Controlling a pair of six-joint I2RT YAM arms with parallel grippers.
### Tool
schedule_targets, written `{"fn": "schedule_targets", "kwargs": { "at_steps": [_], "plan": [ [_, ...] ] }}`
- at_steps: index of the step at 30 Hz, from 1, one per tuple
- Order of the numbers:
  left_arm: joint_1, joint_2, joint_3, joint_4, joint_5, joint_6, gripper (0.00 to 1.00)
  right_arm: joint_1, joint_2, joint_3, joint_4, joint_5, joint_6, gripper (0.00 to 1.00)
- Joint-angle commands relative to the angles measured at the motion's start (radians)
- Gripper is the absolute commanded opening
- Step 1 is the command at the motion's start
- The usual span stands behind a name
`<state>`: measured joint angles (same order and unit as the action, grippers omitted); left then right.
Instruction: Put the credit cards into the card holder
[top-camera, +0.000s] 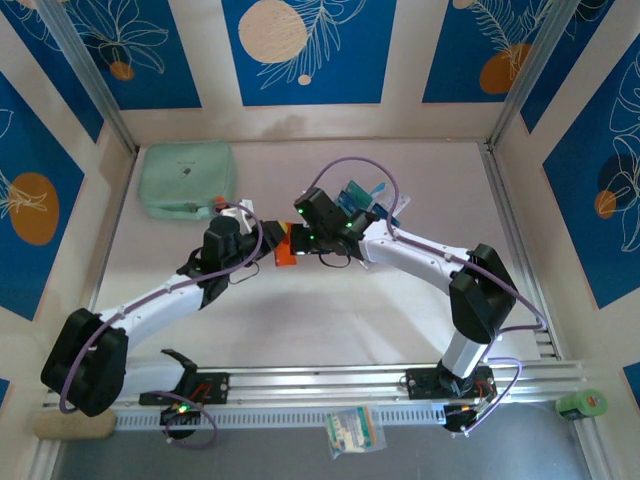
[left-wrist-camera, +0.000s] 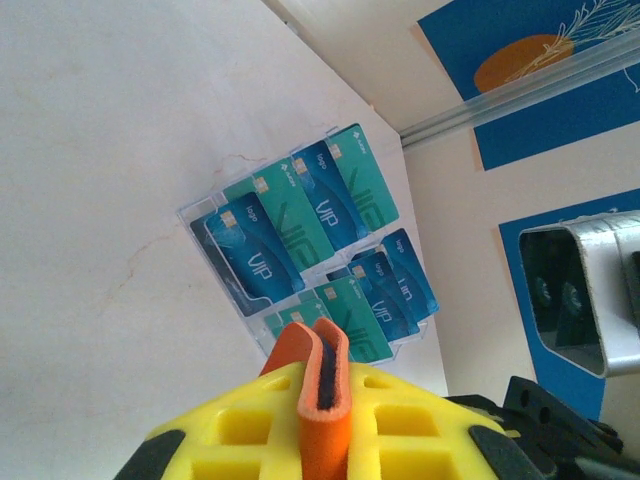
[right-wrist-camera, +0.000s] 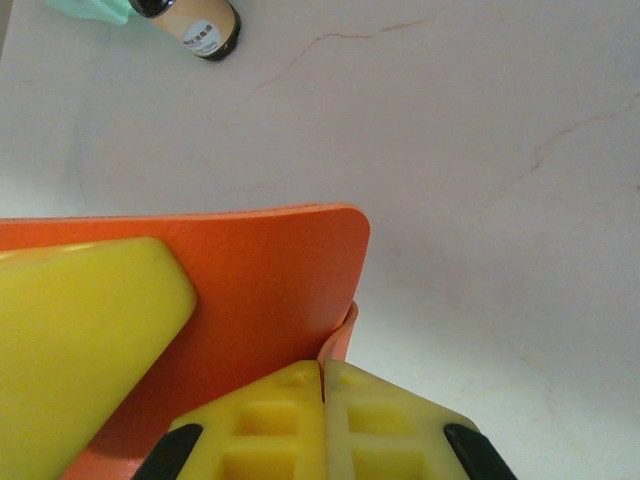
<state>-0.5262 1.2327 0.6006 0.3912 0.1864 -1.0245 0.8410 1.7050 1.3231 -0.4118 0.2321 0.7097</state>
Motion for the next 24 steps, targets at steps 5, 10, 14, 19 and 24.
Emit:
{"fn": "schedule_targets", "kwargs": {
  "at_steps": [5, 10, 14, 19, 24],
  "plan": [
    [-0.015, -0.08, 0.02, 0.138, 0.042, -0.087, 0.0, -0.102, 0.038, -0.182, -0.09, 0.13, 0.065, 0.0],
    [-0.014, -0.114, 0.04, 0.103, 0.034, -0.074, 0.0, -0.116, -0.012, -0.214, -0.073, 0.109, 0.053, 0.0],
    [-0.012, -0.116, 0.025, 0.083, 0.018, -0.052, 0.0, -0.116, -0.087, -0.21, -0.084, 0.057, 0.051, 0.0],
    [0.014, -0.064, -0.046, 0.243, 0.056, -0.103, 0.0, -0.163, -0.26, -0.293, 0.022, -0.139, 0.075, 0.08],
    [0.065, 0.074, -0.083, 0.505, 0.162, -0.236, 0.0, -0.209, -0.408, -0.37, 0.179, -0.309, 0.131, 0.57]
  ]
}}
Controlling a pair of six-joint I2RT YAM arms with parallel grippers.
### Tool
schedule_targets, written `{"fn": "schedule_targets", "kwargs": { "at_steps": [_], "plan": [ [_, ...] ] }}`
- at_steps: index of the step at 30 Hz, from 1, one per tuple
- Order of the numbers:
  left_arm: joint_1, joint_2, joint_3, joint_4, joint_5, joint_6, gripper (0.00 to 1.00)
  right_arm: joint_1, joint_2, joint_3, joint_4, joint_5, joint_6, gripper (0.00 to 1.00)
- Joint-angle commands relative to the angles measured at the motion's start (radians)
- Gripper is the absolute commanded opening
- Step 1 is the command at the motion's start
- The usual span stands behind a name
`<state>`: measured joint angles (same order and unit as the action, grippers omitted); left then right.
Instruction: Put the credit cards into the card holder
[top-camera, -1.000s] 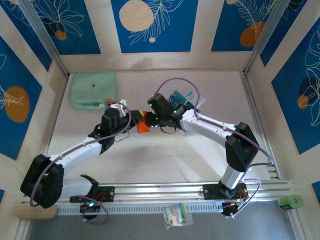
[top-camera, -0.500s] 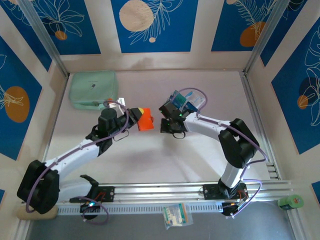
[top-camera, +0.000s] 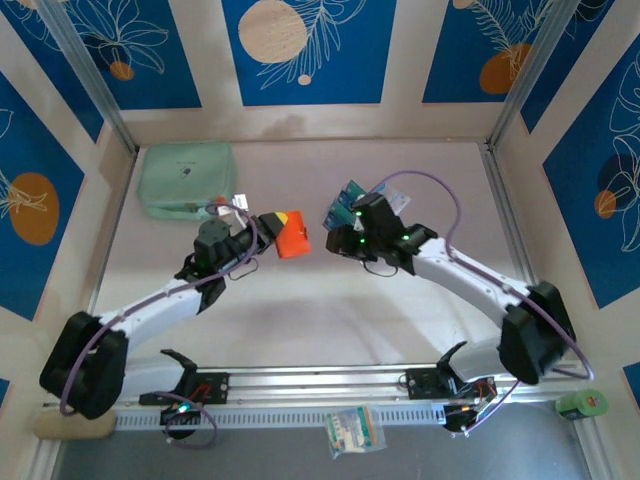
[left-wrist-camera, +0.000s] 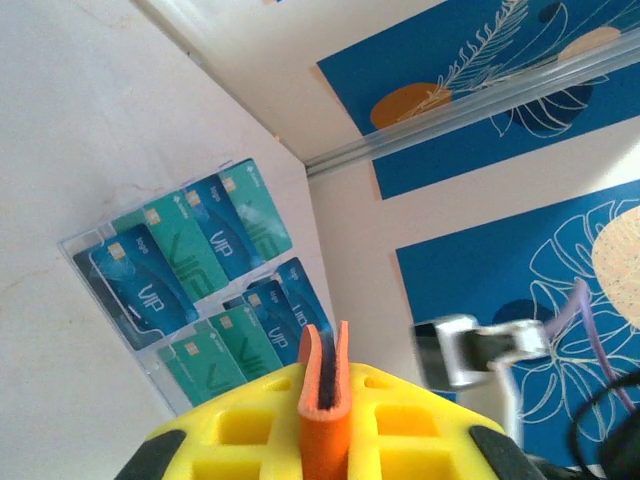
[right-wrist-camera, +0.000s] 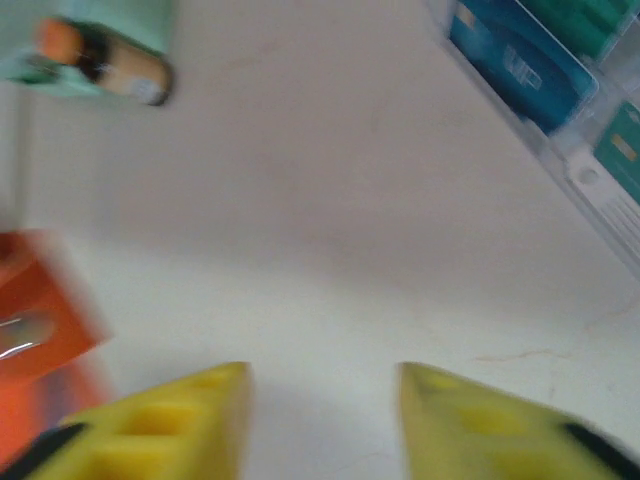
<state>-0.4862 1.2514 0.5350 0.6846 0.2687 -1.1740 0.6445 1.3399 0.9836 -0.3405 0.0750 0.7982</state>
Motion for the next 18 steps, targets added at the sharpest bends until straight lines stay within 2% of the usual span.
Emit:
{"fn": "schedule_targets", "kwargs": {
  "at_steps": [1, 5, 9, 14, 18],
  "plan": [
    [0.029, 0.087, -0.016, 0.268, 0.098, -0.114, 0.0, -0.011, -0.05, -0.022, 0.122, -0.17, 0.045, 0.62],
    [0.031, 0.197, 0.005, 0.42, 0.134, -0.199, 0.0, 0.003, -0.023, 0.018, 0.184, -0.204, 0.059, 0.73],
    [0.031, 0.263, 0.017, 0.52, 0.14, -0.263, 0.0, 0.007, 0.057, 0.07, 0.206, -0.207, 0.057, 0.76],
    [0.031, 0.287, 0.019, 0.568, 0.135, -0.298, 0.0, -0.016, 0.127, 0.068, 0.269, -0.2, 0.072, 0.74],
    [0.031, 0.284, 0.019, 0.586, 0.13, -0.313, 0.0, -0.055, 0.128, -0.003, 0.376, -0.247, 0.12, 0.64]
  ]
}}
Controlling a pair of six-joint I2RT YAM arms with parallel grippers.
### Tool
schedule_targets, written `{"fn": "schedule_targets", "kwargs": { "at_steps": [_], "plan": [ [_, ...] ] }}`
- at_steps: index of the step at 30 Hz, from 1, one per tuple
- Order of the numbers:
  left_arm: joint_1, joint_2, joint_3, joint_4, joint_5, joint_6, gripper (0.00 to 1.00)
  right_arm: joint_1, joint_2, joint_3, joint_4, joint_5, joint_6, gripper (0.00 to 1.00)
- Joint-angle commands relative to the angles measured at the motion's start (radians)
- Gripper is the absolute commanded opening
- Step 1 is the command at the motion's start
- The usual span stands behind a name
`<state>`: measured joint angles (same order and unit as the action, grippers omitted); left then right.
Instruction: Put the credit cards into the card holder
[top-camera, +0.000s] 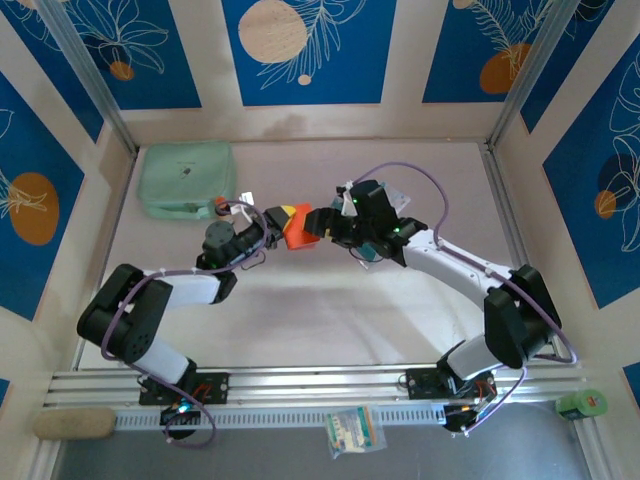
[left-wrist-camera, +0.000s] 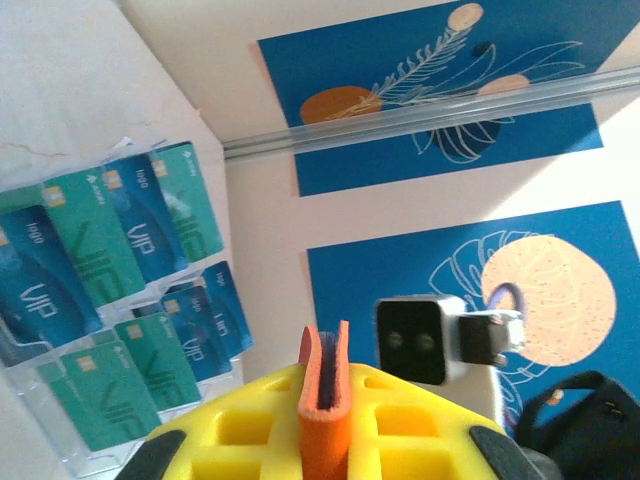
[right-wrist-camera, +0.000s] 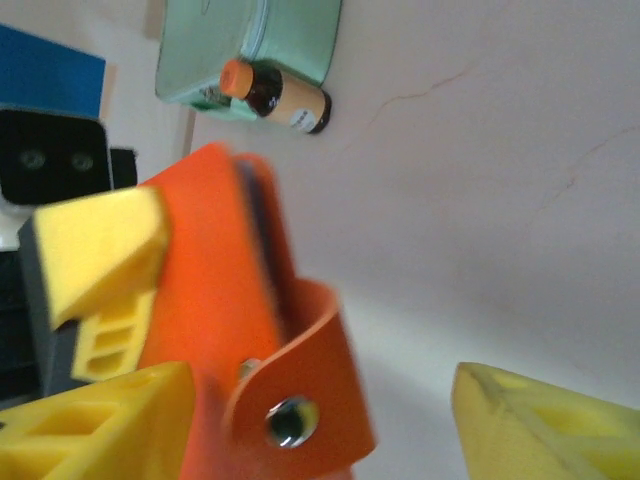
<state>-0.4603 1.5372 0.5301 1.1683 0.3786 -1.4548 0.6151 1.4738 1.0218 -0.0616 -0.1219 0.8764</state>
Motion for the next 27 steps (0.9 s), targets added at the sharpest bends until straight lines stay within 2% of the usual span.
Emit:
{"fn": "schedule_targets", "kwargs": {
  "at_steps": [1, 8, 15, 27],
  "plan": [
    [0.005, -0.003, 0.023, 0.107, 0.018, -0.033, 0.0, -0.037, -0.01, -0.066, 0.136, -0.068, 0.062, 0.61],
    [0.004, 0.001, 0.025, 0.148, 0.004, -0.055, 0.0, -0.076, -0.036, -0.188, 0.307, -0.12, 0.152, 0.46],
    [0.002, 0.001, 0.025, 0.157, 0.0, -0.057, 0.0, -0.09, -0.054, -0.245, 0.379, -0.121, 0.198, 0.43],
    [-0.012, 0.02, 0.026, 0.227, -0.03, -0.101, 0.0, -0.115, -0.048, -0.301, 0.573, -0.215, 0.312, 0.43]
  ]
}}
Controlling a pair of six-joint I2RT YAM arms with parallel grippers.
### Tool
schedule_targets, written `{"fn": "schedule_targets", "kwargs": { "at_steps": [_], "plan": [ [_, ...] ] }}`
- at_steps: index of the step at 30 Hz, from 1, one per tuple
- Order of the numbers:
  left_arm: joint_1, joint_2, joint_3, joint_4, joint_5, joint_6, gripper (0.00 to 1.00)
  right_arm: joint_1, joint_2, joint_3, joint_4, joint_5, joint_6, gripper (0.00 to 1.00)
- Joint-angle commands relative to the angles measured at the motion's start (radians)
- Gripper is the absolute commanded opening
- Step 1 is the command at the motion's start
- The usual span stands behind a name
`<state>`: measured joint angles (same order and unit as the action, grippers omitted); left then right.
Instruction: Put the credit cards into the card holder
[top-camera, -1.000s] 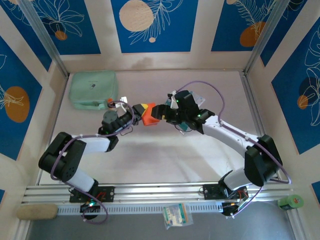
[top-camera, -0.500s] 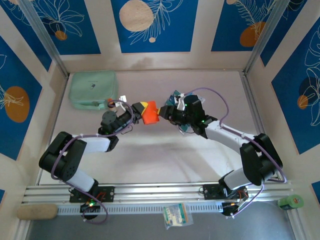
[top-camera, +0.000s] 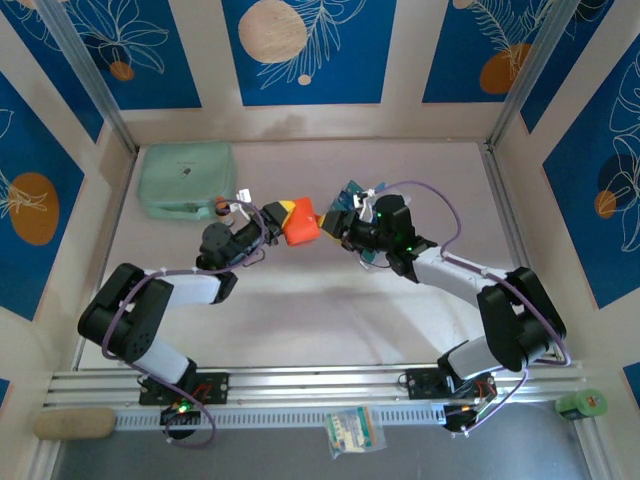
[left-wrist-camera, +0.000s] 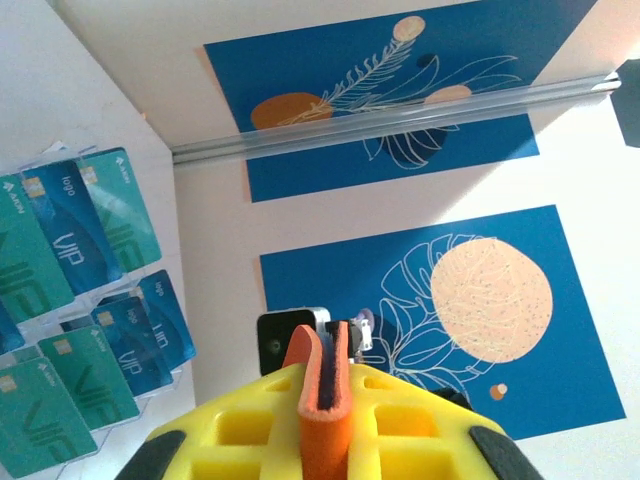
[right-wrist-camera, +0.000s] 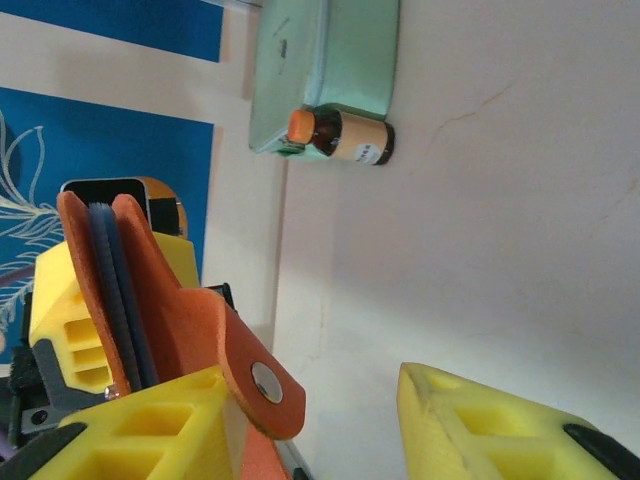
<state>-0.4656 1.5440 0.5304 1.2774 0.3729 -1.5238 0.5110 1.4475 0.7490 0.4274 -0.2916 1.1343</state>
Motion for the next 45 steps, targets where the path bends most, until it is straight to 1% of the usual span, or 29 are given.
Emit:
{"fn": "schedule_targets", "kwargs": {
  "at_steps": [1, 8, 12, 18, 22, 31, 39, 42, 45],
  "plan": [
    [-0.01, 0.015, 0.026, 0.129, -0.03, -0.039, 0.0, -0.015, -0.02, -0.032, 0.106, -0.057, 0.069, 0.43],
    [-0.028, 0.008, 0.062, 0.129, -0.043, -0.048, 0.0, -0.023, 0.025, -0.037, 0.257, -0.142, 0.157, 0.43],
    [-0.042, 0.009, 0.08, 0.129, -0.05, -0.052, 0.0, -0.02, 0.054, -0.021, 0.303, -0.177, 0.188, 0.43],
    [-0.054, 0.018, 0.091, 0.129, -0.056, -0.052, 0.0, -0.009, 0.082, -0.004, 0.342, -0.206, 0.204, 0.39],
    [-0.057, 0.023, 0.094, 0.13, -0.057, -0.053, 0.0, -0.009, 0.104, -0.004, 0.404, -0.23, 0.236, 0.33],
    [-0.062, 0.03, 0.088, 0.128, -0.063, -0.05, 0.0, -0.02, 0.125, -0.013, 0.565, -0.266, 0.327, 0.3],
    [-0.068, 0.043, 0.09, 0.129, -0.068, -0.047, 0.0, -0.025, 0.093, -0.017, 0.579, -0.276, 0.341, 0.32],
    [-0.072, 0.048, 0.095, 0.128, -0.068, -0.044, 0.0, -0.025, 0.092, -0.019, 0.578, -0.277, 0.344, 0.31],
    [-0.076, 0.055, 0.099, 0.127, -0.068, -0.043, 0.0, -0.023, 0.093, -0.018, 0.58, -0.279, 0.344, 0.25]
  ]
}}
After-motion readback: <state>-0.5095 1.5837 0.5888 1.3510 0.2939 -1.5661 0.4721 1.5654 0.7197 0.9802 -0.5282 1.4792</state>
